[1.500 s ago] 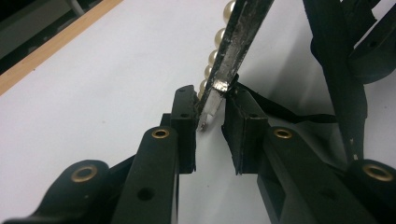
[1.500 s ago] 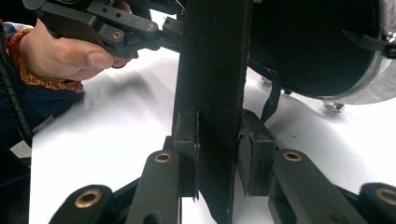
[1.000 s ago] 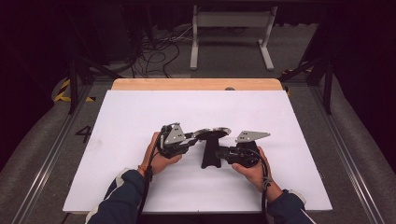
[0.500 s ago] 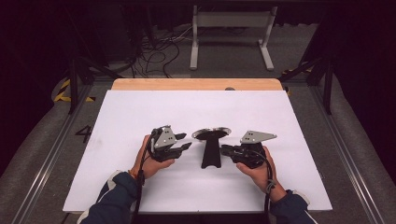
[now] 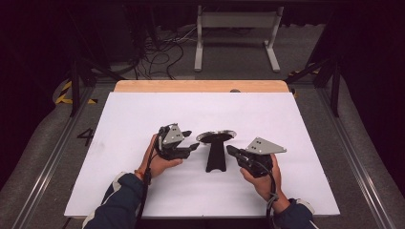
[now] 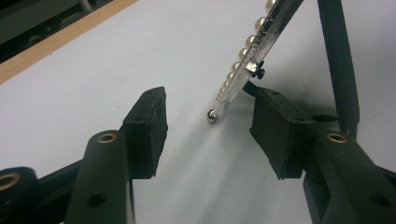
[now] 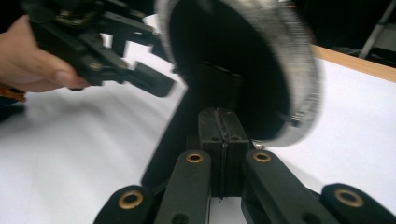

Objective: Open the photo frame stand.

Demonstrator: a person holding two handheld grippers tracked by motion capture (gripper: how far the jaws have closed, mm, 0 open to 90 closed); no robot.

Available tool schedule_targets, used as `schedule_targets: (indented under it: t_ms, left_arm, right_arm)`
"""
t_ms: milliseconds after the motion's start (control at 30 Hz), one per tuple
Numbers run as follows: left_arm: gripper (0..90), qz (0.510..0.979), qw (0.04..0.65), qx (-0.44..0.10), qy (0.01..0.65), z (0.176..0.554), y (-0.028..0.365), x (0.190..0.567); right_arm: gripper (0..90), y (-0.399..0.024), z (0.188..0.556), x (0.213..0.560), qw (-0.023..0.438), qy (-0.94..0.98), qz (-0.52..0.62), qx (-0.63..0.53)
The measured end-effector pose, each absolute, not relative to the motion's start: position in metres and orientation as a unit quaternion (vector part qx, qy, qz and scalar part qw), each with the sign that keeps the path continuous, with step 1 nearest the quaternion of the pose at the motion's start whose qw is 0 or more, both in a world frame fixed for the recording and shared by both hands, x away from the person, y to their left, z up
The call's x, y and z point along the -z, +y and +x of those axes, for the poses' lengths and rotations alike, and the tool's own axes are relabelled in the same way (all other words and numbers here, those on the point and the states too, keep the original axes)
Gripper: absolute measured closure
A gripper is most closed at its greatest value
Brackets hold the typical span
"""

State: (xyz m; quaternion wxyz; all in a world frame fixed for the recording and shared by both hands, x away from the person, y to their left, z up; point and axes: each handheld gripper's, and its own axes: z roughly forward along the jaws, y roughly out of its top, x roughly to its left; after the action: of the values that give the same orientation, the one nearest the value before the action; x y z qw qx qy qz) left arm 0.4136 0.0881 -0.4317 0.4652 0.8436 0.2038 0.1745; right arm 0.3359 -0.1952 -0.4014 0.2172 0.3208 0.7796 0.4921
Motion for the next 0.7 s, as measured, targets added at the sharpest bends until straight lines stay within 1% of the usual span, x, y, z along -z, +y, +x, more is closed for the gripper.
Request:
schedule_targets:
  t_ms: [167, 267, 333, 500, 567, 600, 700]
  left_arm:
    - [45.9, 0.849, 0.457, -0.171, 0.204, 0.419, 0.079, 0.436]
    - [47.9, 0.847, 0.455, -0.172, 0.213, 0.422, 0.075, 0.439]
    - [51.8, 0.848, 0.458, -0.16, 0.215, 0.424, 0.074, 0.441]
    - [63.3, 0.856, 0.453, -0.153, 0.195, 0.427, 0.069, 0.445]
    - [70.1, 0.859, 0.453, -0.15, 0.183, 0.426, 0.068, 0.445]
    - [73.3, 0.86, 0.455, -0.15, 0.179, 0.426, 0.068, 0.445]
    - [74.6, 0.862, 0.449, -0.156, 0.175, 0.425, 0.067, 0.444]
  right_arm:
    - [90.0, -0.177, 0.331, 0.407, 0.215, 0.787, 0.307, -0.49]
    - [90.0, -0.163, 0.33, 0.413, 0.214, 0.792, 0.304, -0.484]
    - [90.0, -0.157, 0.33, 0.417, 0.218, 0.792, 0.305, -0.482]
    - [90.0, -0.141, 0.33, 0.428, 0.223, 0.795, 0.305, -0.474]
    - [90.0, -0.135, 0.33, 0.432, 0.226, 0.797, 0.305, -0.47]
    - [90.0, -0.134, 0.331, 0.433, 0.218, 0.797, 0.307, -0.472]
    - [90.0, -0.129, 0.331, 0.437, 0.217, 0.798, 0.31, -0.469]
